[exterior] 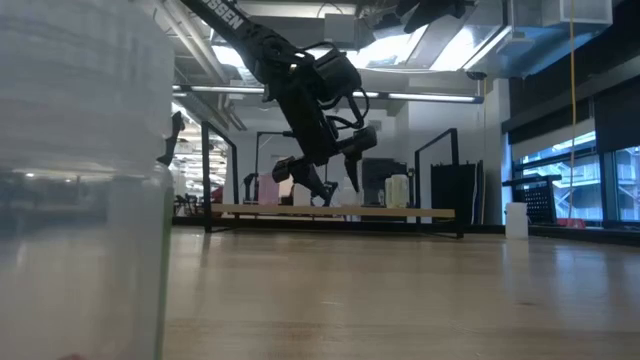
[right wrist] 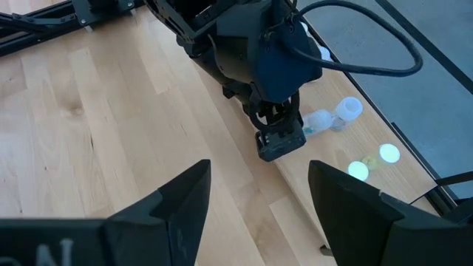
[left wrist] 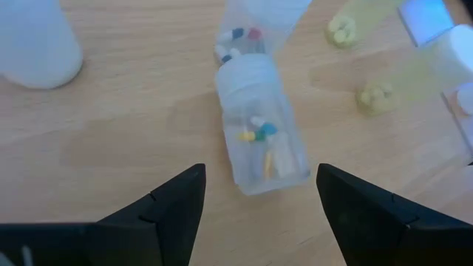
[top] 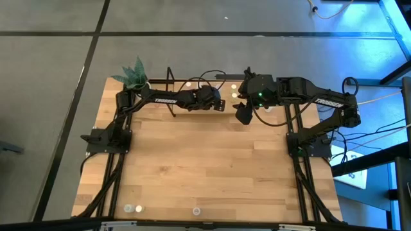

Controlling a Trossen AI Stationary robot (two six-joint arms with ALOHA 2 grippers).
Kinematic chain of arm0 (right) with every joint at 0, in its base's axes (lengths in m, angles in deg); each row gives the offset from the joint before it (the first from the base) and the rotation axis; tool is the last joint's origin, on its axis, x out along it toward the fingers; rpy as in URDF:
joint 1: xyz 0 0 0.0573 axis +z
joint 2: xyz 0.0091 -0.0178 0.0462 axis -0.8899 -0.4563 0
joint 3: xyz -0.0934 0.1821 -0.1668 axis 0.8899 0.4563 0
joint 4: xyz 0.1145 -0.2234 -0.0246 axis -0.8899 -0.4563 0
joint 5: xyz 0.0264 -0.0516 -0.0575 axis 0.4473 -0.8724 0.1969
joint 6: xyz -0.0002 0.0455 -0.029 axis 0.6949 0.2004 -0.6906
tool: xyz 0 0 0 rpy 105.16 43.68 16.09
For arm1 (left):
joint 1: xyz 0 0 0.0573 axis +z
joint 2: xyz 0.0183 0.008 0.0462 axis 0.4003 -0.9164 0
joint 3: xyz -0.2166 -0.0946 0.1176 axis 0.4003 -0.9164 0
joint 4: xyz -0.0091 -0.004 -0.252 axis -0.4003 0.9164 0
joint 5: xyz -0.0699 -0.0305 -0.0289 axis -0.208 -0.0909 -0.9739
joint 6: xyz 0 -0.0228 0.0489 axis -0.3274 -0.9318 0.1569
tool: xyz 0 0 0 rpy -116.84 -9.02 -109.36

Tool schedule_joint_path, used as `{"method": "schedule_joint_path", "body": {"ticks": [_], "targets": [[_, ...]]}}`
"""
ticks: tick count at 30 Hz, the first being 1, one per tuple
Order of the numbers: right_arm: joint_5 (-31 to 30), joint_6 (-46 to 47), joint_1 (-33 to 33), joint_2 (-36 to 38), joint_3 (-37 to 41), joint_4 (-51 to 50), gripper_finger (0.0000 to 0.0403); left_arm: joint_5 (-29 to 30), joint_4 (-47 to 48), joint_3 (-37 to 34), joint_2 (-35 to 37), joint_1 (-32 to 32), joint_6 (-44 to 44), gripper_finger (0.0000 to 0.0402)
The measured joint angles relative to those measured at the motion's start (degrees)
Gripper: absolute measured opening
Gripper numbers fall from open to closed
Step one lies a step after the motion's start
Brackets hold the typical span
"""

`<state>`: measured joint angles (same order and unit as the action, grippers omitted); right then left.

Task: Pick and place medicine bottles onto shelf by color
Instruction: Put the top transparent pill bottle on the shelf aligned with the other transparent pill bottle

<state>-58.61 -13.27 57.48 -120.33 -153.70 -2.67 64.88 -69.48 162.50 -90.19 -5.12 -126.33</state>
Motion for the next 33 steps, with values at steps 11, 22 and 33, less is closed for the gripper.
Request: {"method": "schedule_joint_path", "body": {"ticks": [11,22,33], "targets": [[0.0,0.0,0.0,0.0,0.0,0.0,0.0229,0.4,-1.2,0.0,0.0,0.0,0.2,0.0253],[0.0,0.0,0.0,0.0,0.0,0.0,0.0229,0.4,-1.8,0.0,0.0,0.4,0.3,0.0253],[0.0,0.0,0.0,0.0,0.0,0.0,0.0229,0.5,-2.4,0.0,0.0,0.8,2.8,0.0253]]}}
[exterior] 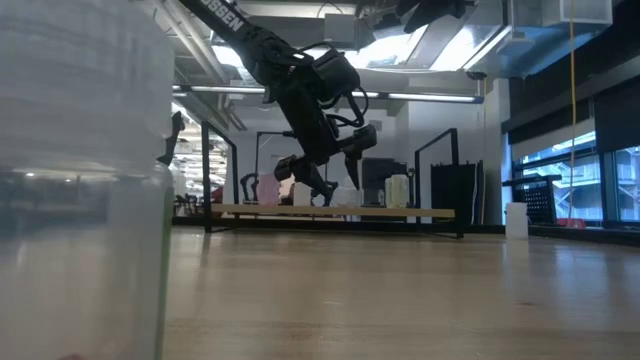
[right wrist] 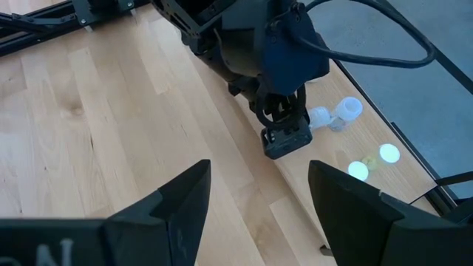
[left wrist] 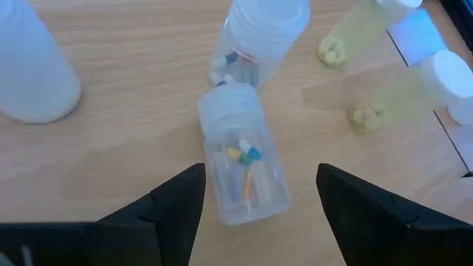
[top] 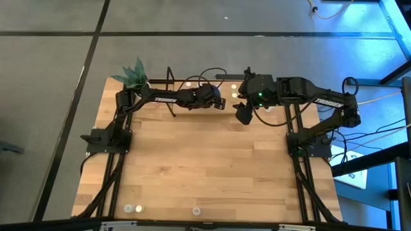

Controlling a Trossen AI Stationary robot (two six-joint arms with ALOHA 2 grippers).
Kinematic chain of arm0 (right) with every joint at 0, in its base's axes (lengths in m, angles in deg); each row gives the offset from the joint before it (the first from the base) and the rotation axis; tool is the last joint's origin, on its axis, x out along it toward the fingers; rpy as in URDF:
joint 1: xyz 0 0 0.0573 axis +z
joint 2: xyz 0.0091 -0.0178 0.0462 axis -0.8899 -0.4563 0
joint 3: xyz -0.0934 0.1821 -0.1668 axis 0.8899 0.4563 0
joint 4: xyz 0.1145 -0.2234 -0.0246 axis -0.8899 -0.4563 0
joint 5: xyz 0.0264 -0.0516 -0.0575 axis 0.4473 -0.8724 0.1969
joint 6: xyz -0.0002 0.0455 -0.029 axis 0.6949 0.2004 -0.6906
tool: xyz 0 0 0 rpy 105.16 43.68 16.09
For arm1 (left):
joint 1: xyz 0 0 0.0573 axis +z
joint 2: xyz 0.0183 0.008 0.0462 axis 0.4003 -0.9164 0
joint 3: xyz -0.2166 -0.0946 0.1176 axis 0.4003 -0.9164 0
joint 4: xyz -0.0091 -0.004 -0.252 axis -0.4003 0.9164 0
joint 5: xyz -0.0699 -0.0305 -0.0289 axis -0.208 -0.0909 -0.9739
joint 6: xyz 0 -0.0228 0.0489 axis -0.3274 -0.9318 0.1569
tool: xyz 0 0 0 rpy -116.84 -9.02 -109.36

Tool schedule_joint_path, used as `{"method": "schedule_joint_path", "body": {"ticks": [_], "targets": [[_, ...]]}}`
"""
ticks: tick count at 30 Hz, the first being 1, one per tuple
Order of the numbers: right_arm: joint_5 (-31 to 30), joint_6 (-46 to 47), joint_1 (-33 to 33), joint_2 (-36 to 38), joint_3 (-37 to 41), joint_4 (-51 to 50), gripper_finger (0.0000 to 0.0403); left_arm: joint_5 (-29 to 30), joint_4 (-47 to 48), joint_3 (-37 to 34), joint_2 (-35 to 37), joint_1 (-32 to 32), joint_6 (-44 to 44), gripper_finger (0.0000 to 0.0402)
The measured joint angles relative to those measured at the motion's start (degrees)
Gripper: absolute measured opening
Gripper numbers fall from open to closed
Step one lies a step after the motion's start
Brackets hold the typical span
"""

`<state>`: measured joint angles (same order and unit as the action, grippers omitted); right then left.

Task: Pick and place medicine bottles onto shelf by color
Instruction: Put the top transparent pill bottle on the shelf aligned with the other transparent pill bottle

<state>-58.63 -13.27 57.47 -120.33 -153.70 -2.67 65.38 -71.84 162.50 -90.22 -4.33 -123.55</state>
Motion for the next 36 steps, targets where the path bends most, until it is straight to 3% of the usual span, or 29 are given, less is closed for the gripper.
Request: {"method": "schedule_joint_path", "body": {"ticks": [36], "targets": [[0.0,0.0,0.0,0.0,0.0,0.0,0.0229,1.0,0.1,0.0,0.0,0.5,1.0,0.0248]]}}
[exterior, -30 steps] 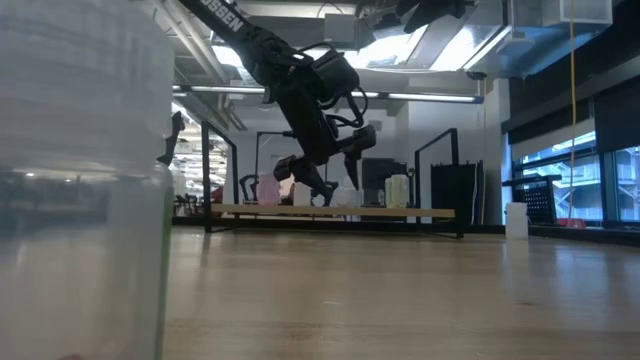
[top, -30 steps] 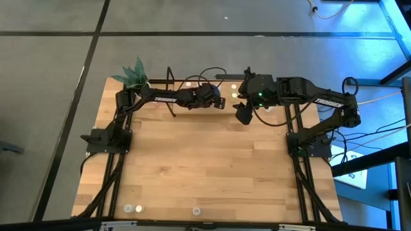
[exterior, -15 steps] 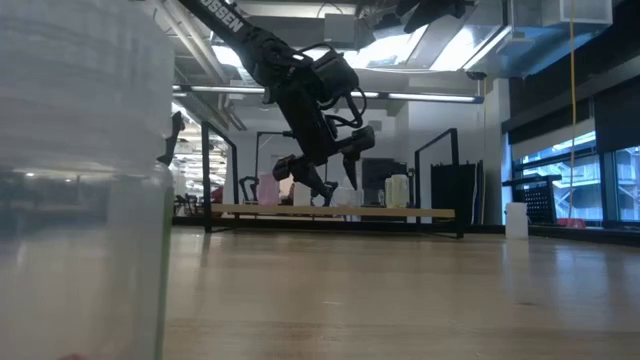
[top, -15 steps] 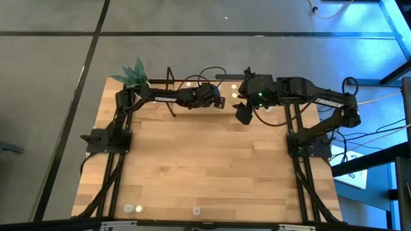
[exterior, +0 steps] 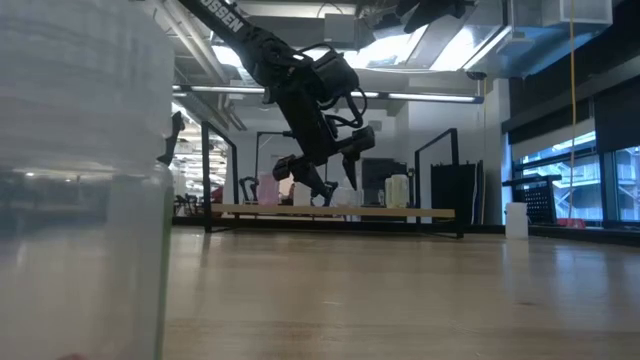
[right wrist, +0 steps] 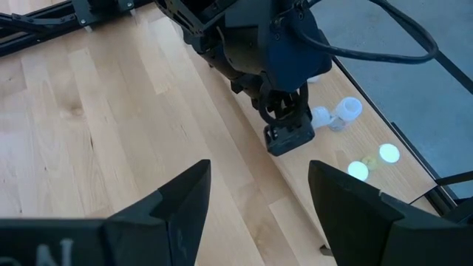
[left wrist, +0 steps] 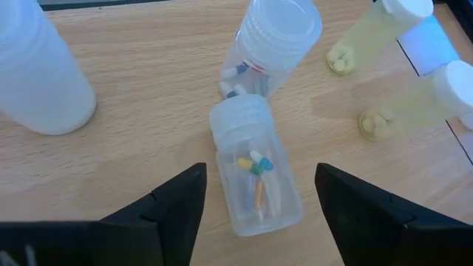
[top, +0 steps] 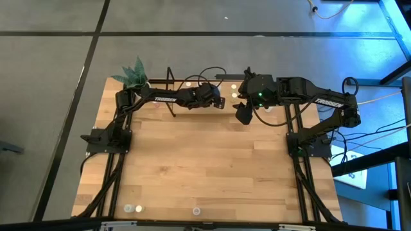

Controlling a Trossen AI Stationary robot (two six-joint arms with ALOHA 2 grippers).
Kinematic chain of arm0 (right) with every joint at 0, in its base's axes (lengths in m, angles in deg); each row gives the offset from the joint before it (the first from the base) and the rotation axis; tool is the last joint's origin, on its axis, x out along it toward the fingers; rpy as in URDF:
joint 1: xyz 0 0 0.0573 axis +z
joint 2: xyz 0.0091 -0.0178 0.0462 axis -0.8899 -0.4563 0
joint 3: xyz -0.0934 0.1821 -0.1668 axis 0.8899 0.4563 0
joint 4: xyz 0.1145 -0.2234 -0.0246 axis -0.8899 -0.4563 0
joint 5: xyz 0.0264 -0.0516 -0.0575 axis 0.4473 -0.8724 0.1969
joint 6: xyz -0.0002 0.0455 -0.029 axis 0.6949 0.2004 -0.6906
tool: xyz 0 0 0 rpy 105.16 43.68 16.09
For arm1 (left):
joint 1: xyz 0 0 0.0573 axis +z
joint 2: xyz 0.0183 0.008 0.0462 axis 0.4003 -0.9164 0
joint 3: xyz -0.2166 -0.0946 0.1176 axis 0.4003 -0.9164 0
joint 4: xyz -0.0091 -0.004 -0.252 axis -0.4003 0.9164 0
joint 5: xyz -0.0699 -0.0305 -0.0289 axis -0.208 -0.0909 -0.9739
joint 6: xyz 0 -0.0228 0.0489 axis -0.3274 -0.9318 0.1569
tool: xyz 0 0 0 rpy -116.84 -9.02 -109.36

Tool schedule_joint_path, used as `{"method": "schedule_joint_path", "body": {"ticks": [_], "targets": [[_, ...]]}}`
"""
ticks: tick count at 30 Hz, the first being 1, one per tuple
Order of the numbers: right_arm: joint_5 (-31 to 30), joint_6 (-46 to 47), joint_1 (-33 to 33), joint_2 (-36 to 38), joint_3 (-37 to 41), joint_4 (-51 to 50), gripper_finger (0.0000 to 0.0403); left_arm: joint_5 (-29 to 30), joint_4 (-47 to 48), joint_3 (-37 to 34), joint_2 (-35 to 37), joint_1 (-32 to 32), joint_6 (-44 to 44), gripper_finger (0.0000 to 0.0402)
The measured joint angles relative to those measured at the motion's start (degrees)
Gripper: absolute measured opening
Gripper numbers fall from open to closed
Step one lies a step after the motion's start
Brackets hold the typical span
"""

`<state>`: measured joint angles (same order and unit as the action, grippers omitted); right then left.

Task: Pick and place medicine bottles onto shelf by color
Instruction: Put the top transparent pill bottle on the shelf aligned with the other transparent pill bottle

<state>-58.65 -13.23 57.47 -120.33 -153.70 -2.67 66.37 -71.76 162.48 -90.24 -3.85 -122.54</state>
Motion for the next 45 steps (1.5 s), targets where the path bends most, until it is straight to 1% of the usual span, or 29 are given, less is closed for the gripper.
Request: {"method": "schedule_joint_path", "body": {"ticks": [6,11,20,26,37,40,45], "targets": [[0.0,0.0,0.0,0.0,0.0,0.0,0.0229,0.0,-0.9,0.0,0.0,0.0,2.4,0.0248],[0.0,0.0,0.0,0.0,0.0,0.0,0.0229,-1.2,-1.4,0.0,0.0,0.0,2.4,0.0247],[0.0,0.0,0.0,0.0,0.0,0.0,0.0229,-1.2,-1.1,0.0,-0.4,-0.1,2.4,0.0247],[0.0,0.0,0.0,0.0,0.0,0.0,0.0229,-3.8,-1.6,0.0,-2.0,-0.1,0.7,0.0247],[0.0,0.0,0.0,0.0,0.0,0.0,0.0229,-3.0,-2.1,0.0,-2.0,0.0,0.9,0.0246],[0.0,0.0,0.0,0.0,0.0,0.0,0.0229,-2.8,-2.1,0.0,-2.0,0.0,0.9,0.0239],[0.0,0.0,0.0,0.0,0.0,0.0,0.0229,-2.9,-2.1,0.0,-2.0,0.0,0.8,0.0211]]}}
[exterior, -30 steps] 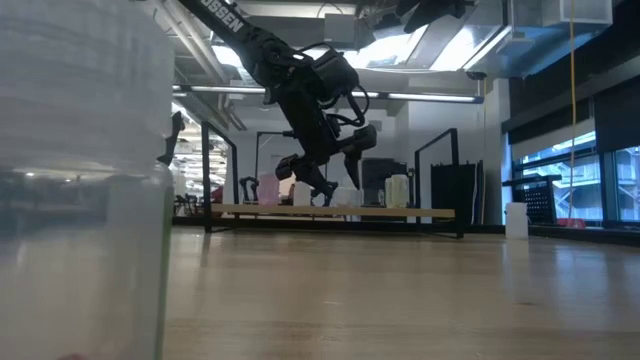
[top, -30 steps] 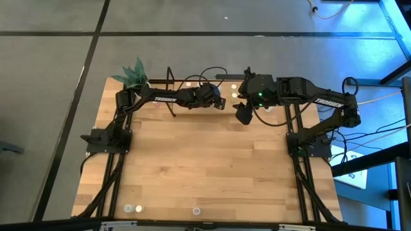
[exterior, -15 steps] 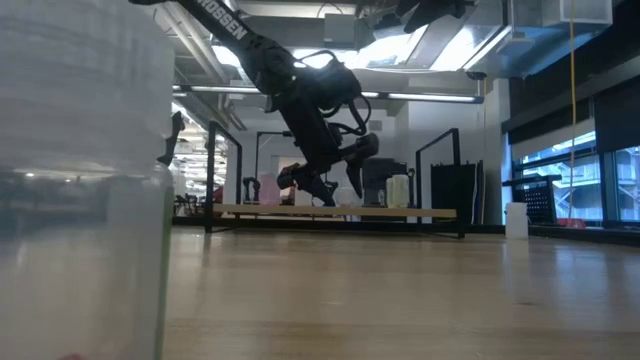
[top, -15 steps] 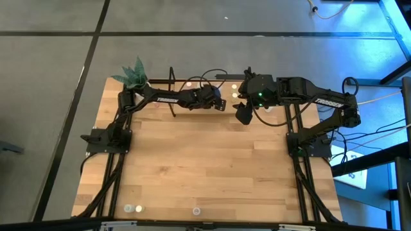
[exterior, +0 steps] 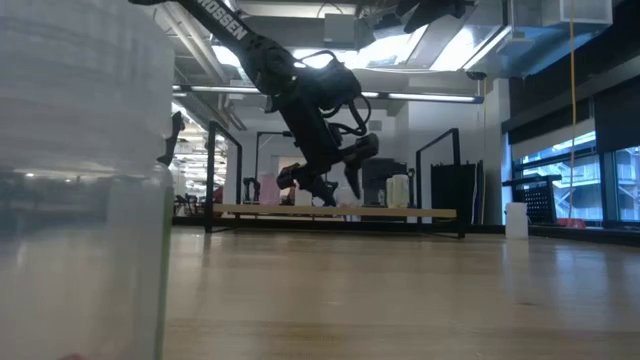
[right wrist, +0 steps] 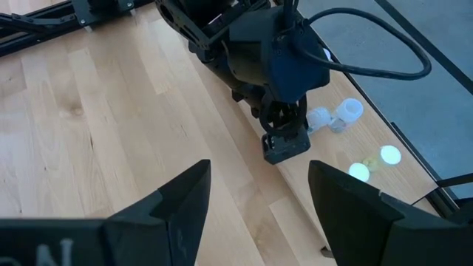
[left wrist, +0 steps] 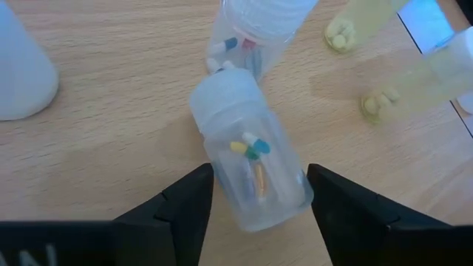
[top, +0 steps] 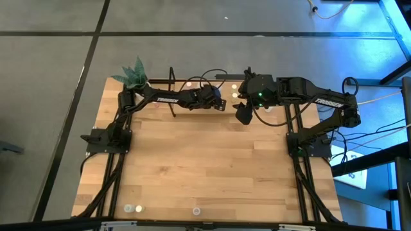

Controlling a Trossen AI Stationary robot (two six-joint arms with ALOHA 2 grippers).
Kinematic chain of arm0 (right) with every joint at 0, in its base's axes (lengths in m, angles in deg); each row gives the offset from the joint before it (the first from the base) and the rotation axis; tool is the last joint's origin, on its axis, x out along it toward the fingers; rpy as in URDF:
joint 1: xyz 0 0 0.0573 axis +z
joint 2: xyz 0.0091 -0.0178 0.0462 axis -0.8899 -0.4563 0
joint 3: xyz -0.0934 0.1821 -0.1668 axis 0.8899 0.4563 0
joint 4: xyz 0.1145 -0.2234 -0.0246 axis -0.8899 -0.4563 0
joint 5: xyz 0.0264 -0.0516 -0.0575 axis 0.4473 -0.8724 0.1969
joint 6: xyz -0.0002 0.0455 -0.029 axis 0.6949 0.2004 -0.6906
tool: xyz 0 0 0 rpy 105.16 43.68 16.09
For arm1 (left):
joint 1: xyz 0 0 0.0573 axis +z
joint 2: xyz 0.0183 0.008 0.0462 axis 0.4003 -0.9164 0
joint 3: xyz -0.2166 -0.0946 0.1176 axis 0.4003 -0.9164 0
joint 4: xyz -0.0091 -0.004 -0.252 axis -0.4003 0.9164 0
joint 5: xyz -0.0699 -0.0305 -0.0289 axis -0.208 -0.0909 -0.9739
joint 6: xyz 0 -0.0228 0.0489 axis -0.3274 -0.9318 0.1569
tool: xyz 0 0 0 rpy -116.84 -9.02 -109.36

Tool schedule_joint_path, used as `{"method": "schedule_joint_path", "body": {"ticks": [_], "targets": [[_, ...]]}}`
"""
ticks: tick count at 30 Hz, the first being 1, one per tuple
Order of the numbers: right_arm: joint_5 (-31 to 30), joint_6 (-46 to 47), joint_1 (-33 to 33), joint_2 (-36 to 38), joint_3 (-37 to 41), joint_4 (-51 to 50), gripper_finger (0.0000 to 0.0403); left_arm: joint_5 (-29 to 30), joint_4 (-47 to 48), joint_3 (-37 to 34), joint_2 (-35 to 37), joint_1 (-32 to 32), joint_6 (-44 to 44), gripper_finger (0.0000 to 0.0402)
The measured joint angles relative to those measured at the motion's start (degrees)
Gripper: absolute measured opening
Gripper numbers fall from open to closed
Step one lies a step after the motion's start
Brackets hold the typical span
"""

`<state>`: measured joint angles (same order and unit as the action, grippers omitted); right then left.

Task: Pick and place medicine bottles onto shelf by color
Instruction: Put the top transparent pill bottle on the shelf aligned with the other transparent pill bottle

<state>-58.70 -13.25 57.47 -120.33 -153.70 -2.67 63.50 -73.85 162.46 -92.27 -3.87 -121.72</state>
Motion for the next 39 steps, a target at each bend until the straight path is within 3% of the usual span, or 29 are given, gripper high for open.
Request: {"method": "schedule_joint_path", "body": {"ticks": [11,39], "targets": [[0.0,0.0,0.0,0.0,0.0,0.0,0.0229,-1.4,0.0,0.0,0.0,0.0,0.0,0.0172],[0.0,0.0,0.0,0.0,0.0,0.5,0.0229,-2.2,7.4,0.4,5.6,-5.3,3.1,0.0169]]}}
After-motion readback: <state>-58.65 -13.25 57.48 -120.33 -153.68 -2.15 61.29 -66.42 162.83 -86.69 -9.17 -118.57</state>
